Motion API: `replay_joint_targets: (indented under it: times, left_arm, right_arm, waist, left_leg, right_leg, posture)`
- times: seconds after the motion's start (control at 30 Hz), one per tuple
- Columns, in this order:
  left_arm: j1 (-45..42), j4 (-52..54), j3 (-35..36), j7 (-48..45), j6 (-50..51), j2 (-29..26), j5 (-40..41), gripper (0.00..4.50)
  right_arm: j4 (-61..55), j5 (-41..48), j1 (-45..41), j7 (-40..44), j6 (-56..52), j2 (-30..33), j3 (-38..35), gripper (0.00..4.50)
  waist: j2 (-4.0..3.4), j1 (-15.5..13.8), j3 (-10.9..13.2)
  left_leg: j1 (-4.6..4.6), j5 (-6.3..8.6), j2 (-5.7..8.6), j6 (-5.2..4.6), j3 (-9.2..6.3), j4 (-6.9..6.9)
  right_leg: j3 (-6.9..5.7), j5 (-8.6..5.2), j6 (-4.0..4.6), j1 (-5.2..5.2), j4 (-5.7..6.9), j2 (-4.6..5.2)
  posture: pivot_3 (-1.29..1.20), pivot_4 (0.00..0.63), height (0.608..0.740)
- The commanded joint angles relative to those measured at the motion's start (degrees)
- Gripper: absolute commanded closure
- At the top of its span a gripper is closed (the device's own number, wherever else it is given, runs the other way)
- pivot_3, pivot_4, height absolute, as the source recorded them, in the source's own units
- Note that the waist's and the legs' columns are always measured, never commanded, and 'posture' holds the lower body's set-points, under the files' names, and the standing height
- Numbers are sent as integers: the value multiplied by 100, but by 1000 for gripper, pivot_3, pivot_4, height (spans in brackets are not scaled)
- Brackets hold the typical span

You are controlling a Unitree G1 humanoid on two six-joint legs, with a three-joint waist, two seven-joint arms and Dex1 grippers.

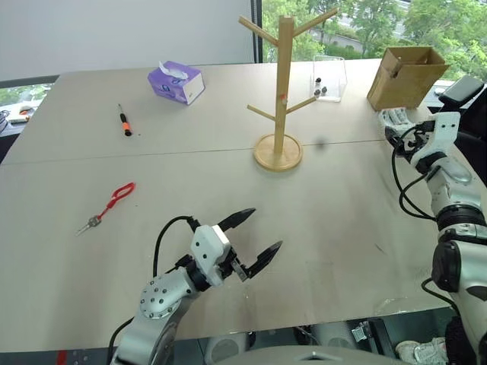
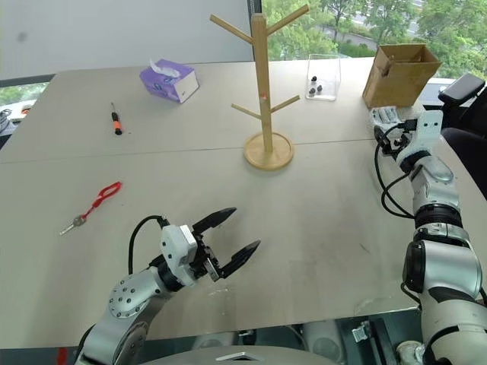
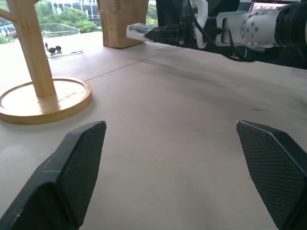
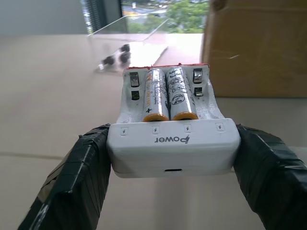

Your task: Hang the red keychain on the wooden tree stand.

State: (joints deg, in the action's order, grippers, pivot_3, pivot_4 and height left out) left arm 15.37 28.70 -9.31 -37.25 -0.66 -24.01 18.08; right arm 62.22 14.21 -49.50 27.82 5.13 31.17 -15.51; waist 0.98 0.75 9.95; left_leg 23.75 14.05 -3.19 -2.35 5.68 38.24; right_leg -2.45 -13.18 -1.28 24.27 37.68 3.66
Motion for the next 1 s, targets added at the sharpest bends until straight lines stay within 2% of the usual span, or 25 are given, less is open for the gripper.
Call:
replay_joint_targets:
  times: [0.03,0.17,0.23,0.27,0.47,0.57,0.7,0.8,0.87,1.0]
  left_arm:
    - [26,229,1,67,-96,55,-37,0]
    - [96,197,-18,84,-178,85,-89,0]
    - [116,176,-24,90,-212,97,-106,0]
    - [130,168,-25,91,-233,104,-117,0]
    - [141,71,28,71,-324,117,-115,0]
    - [82,28,112,119,-324,108,-135,0]
    - [-11,-14,302,444,-188,238,-149,0]
    - [-230,50,696,1150,408,494,-38,0]
    - [-325,138,1000,1565,828,656,127,0]
    - [-300,266,1838,1944,1385,602,457,0]
  right_arm:
    - [519,-171,-463,-636,-100,274,-106,1234]
    - [772,-128,-537,-638,-187,262,-208,1234]
    - [827,-112,-541,-648,-230,262,-268,199]
    - [835,-109,-533,-610,-235,260,-290,40]
    - [749,-38,-460,-361,-92,265,-443,40]
    - [438,214,-331,592,114,274,-562,40]
    - [-1141,729,515,2770,2,189,-322,40]
    - [-3440,871,1896,3972,-281,377,426,40]
    - [-4423,963,2506,4409,-539,587,709,40]
    - [-5493,1012,3080,4733,-729,854,969,40]
  waist:
    - [-6,10,4]
    - [-6,22,4]
    - [-6,23,4]
    - [-6,23,4]
    - [-6,20,4]
    - [-6,19,4]
    - [-7,4,3]
    - [-7,-45,2]
    - [-10,-56,2]
    - [-8,16,4]
  left_leg:
    - [0,0,0,0,4,1]
    - [-3,1,0,-3,10,2]
    - [-3,1,-1,-3,8,2]
    - [-3,1,-2,-2,7,2]
    - [-1,1,-4,-3,9,2]
    - [-2,1,-3,-3,8,2]
    - [-1,1,-8,-3,1,1]
    - [3,2,-12,-3,-16,1]
    - [2,2,-13,-3,-18,2]
    - [-4,2,-11,-3,-11,10]
  right_leg:
    - [3,1,-1,1,0,1]
    - [12,1,-3,6,4,2]
    - [10,1,-3,6,5,-1]
    - [10,1,-3,6,5,-3]
    - [12,2,-3,7,5,-2]
    - [11,2,-3,7,5,-2]
    - [6,2,-4,6,5,-4]
    - [-1,1,-5,-1,4,3]
    - [-12,1,-6,-4,3,4]
    - [-7,-6,-23,-5,6,5]
  posture:
    - [0,150,740]
    - [0,150,740]
    - [0,150,740]
    - [0,150,740]
    - [0,150,740]
    - [0,150,740]
    - [0,150,740]
    - [0,150,740]
    - [0,150,740]
    - [0,150,740]
